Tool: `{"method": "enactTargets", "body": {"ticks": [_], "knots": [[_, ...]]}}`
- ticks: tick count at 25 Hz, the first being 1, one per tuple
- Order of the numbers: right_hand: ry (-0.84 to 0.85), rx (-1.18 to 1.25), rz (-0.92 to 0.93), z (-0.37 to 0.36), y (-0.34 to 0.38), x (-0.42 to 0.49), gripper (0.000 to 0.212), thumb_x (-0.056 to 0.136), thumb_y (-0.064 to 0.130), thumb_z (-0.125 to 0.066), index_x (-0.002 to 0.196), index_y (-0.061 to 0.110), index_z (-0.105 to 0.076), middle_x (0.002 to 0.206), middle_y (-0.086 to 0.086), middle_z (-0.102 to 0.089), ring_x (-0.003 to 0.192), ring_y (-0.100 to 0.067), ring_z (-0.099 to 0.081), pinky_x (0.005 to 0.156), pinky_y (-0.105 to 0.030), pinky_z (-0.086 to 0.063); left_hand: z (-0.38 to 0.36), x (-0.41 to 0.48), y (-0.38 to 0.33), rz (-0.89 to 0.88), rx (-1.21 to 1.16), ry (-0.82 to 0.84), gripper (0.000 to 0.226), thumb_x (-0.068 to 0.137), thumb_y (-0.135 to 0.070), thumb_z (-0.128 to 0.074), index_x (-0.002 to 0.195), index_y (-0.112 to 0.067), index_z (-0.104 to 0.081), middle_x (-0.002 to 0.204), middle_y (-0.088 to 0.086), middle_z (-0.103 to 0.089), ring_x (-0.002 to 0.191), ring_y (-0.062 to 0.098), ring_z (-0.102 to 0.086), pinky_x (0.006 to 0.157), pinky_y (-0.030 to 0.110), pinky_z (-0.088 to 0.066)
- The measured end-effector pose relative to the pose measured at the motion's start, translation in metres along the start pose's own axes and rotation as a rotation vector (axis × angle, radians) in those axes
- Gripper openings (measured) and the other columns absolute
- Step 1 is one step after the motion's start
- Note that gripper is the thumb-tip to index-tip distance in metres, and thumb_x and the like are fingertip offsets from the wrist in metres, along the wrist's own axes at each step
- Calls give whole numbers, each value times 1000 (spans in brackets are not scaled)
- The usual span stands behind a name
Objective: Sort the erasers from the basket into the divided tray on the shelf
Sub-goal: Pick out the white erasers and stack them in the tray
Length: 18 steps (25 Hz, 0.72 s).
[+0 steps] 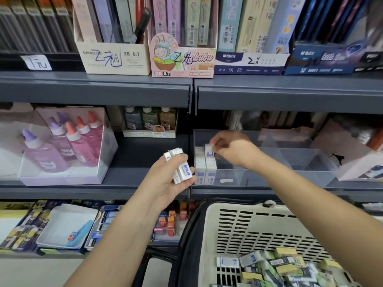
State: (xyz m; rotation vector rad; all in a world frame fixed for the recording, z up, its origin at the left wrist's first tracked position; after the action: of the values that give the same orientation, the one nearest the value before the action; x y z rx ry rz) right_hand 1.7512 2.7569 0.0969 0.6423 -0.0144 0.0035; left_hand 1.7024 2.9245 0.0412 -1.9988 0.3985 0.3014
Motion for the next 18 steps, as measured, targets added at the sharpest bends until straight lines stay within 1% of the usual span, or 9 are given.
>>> {"method": "enactTargets", "body": {"ticks": [1,3,6,7,9,11,13,16,18], "knots": [[48,-44,10,-10,-1,-2,9,90,17,-55,95,23,-59,84,6,-63,80,-15,-62,67,-18,-42,-4,-1,2,3,11,20,8,85,-11,-64,92,-11,-59,85,11,-62,74,21,-68,53,30,-57],[105,-107,28,-19,-4,-4,15,93,21,-50,104,21,-60,99,1,-64,85,-15,-60,73,-20,-43,-10,-1,4,5,22,68,9,85,-12,-66,92,-10,-61,82,10,-65,67,19,-71,54,30,-57],[94,-186,74,-12,4,-8,22,95,22,-46,110,19,-61,112,-1,-65,99,-19,-60,86,-25,-46,-15,-1,3,-22,46,123,13,83,-14,-67,94,-11,-62,75,5,-71,68,16,-71,55,29,-56],[38,-192,106,-4,10,-11,22,94,21,-46,109,18,-62,111,-1,-66,100,-20,-60,87,-27,-47,-16,-1,2,-36,63,139,15,81,-16,-67,95,-12,-62,73,3,-72,70,15,-71,56,28,-56],[-48,-70,173,10,27,-18,22,94,24,-47,104,18,-66,99,0,-70,92,-17,-64,86,-31,-49,-20,-1,1,-57,96,162,21,79,-19,-68,98,-14,-61,73,1,-73,72,14,-71,56,27,-55],[34,98,209,4,41,-28,23,95,26,-48,103,19,-68,88,6,-70,77,-9,-65,79,-31,-53,-24,-3,2,-55,121,189,22,80,-22,-67,100,-14,-61,76,1,-73,72,14,-71,55,26,-55],[125,203,204,-6,46,-35,22,95,21,-49,105,18,-69,83,10,-68,67,-4,-63,70,-23,-53,-30,-6,5,-38,125,220,21,82,-22,-65,101,-13,-62,78,2,-74,72,13,-71,55,26,-55],[111,225,160,-3,37,-33,18,93,16,-53,99,14,-70,71,9,-66,60,1,-60,62,-15,-50,-29,-6,8,-20,69,197,16,86,-18,-62,101,-11,-62,77,4,-74,70,14,-71,54,27,-55],[49,283,81,9,24,-26,15,93,14,-53,98,11,-67,67,5,-65,55,1,-59,55,-15,-48,-21,-4,6,-16,15,128,12,88,-13,-60,100,-10,-60,75,7,-74,68,16,-71,53,28,-56]]}}
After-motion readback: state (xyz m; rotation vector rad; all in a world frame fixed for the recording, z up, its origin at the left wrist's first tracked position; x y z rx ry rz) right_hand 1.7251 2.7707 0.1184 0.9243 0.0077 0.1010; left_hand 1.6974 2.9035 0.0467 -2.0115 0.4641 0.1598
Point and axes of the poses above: each hand's wrist, its own x-axis towards the middle knuckle, its own z-axis out of the back of the hand, y = z × x, the point moved 10 cm from there along x, towards the middle knuckle
